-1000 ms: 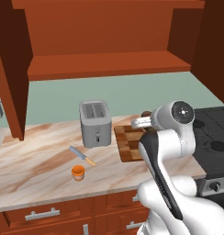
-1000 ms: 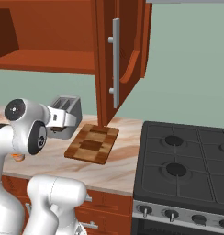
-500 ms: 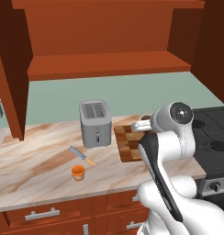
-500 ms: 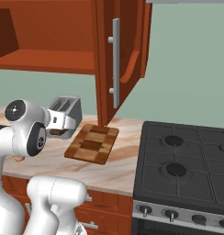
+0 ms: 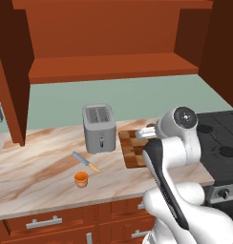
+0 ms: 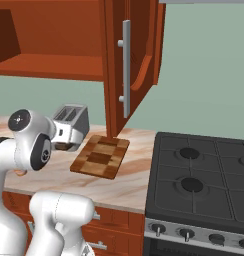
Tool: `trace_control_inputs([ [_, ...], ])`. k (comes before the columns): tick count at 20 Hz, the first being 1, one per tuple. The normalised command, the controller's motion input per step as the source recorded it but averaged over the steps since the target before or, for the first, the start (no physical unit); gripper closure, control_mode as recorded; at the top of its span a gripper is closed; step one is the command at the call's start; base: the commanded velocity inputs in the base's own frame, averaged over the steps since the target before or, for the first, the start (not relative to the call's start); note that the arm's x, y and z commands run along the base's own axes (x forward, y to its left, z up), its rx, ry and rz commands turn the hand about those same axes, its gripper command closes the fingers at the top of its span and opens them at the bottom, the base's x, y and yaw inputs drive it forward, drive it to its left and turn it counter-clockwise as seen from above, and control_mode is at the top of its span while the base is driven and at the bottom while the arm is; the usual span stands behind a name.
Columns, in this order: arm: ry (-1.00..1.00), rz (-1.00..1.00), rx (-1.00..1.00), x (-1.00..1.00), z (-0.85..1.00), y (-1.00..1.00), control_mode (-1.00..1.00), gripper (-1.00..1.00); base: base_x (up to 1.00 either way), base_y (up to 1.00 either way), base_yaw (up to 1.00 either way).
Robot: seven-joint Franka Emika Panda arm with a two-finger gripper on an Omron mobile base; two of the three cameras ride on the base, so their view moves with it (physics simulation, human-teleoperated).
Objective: Pick the bread, place it on the cutting board, pick the jam, place it on the counter, and close the cabinet.
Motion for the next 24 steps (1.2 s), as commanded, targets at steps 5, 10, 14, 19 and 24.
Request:
trace_control_inputs([
  [5,0.0,0.0,0.0,0.0,-0.26,0.0,-1.0,1.0,0.0,0.0,0.0],
  [10,0.0,0.0,0.0,0.07,-0.32,0.0,-1.0,1.0,0.0,0.0,0.0],
  [14,0.0,0.0,0.0,0.13,-0.33,0.0,-1.0,1.0,0.0,0.0,0.0],
  [19,0.0,0.0,0.0,0.19,-0.31,0.0,-1.0,1.0,0.0,0.0,0.0],
  [24,0.0,0.0,0.0,0.28,-0.21,-0.05,-1.0,1.0,0.0,0.0,0.0],
])
